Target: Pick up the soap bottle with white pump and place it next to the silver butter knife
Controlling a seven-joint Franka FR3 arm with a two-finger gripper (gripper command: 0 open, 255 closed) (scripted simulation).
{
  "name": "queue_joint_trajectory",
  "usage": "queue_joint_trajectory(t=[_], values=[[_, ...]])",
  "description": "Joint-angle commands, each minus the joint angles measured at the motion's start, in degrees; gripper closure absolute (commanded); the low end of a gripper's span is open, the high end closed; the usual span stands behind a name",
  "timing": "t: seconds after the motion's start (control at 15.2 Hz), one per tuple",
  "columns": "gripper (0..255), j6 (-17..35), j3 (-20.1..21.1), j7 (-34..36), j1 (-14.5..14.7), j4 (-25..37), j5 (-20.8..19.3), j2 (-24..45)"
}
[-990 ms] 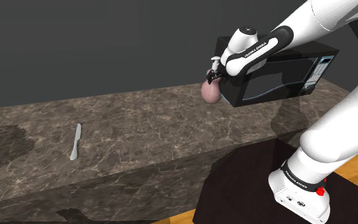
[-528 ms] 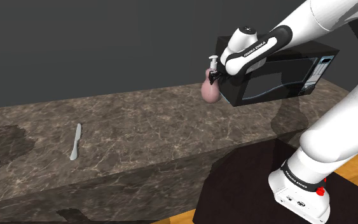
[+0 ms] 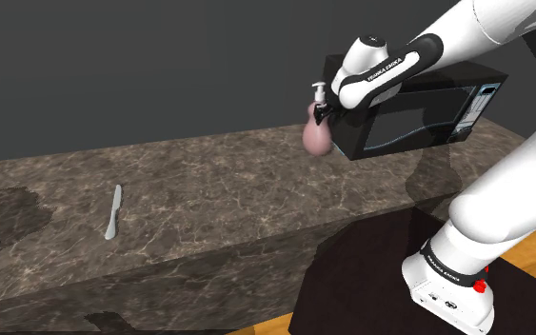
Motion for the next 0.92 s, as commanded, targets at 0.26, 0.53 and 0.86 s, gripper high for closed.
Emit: queue_joint_trajectory(t=[0.26,0.53,0.86], values=[[255,-4.86,-0.27,-1.53,0.28,1.83,1.65,-3.26],[255,-8.12,-0.36,-2.23,0.5,3.26,2.4,-5.12],[255,-12.18,-0.47,-2.94,0.73,5.32,3.11,-7.12]])
